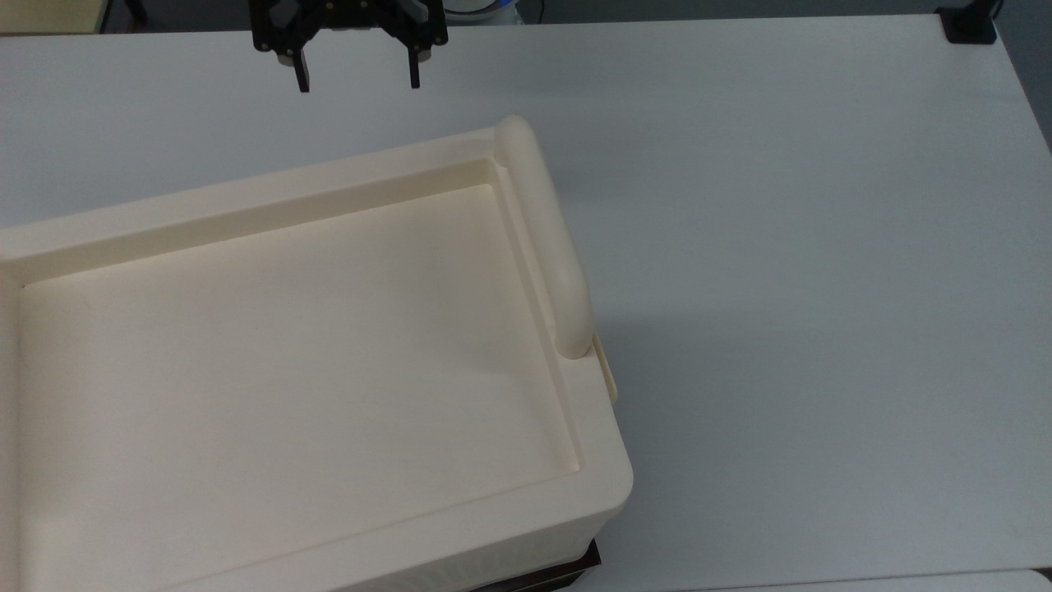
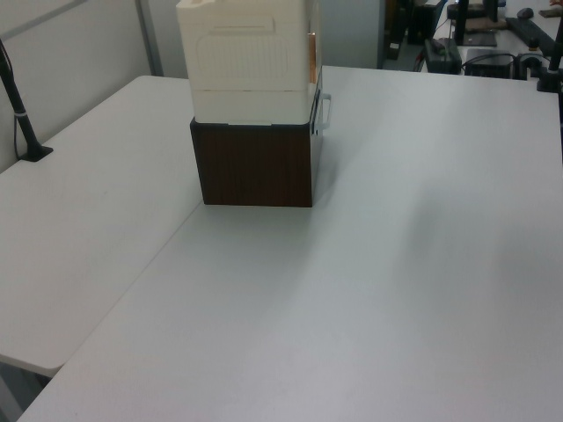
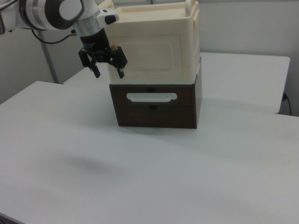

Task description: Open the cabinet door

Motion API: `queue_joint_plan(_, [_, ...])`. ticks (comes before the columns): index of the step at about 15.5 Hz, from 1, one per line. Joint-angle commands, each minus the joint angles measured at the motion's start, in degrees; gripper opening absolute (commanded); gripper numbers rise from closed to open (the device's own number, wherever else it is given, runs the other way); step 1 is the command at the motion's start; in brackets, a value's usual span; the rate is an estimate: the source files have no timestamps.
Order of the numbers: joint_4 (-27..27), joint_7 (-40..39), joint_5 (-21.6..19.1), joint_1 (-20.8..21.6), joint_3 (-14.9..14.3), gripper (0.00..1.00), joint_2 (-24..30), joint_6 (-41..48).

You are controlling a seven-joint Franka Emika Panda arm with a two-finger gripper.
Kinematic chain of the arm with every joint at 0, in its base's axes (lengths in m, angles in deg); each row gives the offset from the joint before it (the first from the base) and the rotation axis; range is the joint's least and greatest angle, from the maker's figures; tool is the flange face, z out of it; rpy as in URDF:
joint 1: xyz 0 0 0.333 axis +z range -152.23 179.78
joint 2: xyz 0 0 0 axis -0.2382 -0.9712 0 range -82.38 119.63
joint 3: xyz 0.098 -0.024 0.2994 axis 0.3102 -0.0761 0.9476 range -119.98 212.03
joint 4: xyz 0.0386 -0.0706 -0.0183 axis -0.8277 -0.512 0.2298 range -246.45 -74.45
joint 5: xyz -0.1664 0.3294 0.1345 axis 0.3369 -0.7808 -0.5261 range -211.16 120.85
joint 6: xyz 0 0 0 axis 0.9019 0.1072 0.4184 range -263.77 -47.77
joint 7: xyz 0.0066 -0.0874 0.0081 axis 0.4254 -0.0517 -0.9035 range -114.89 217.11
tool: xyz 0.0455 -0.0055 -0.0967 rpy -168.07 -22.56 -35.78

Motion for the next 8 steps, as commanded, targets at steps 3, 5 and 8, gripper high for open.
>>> queue_joint_plan(3, [1.6, 0.6, -0.4, 0.8, 0.1, 0.99, -2.4, -8.9])
queue_joint_plan(5, [1.6, 0.3, -1.1, 0.8, 0.2, 0.80, -2.8, -13.4])
queue_joint_plan(8, [1.6, 0.1, -10.3, 0.8, 0.2, 0.64, -4.3, -20.6])
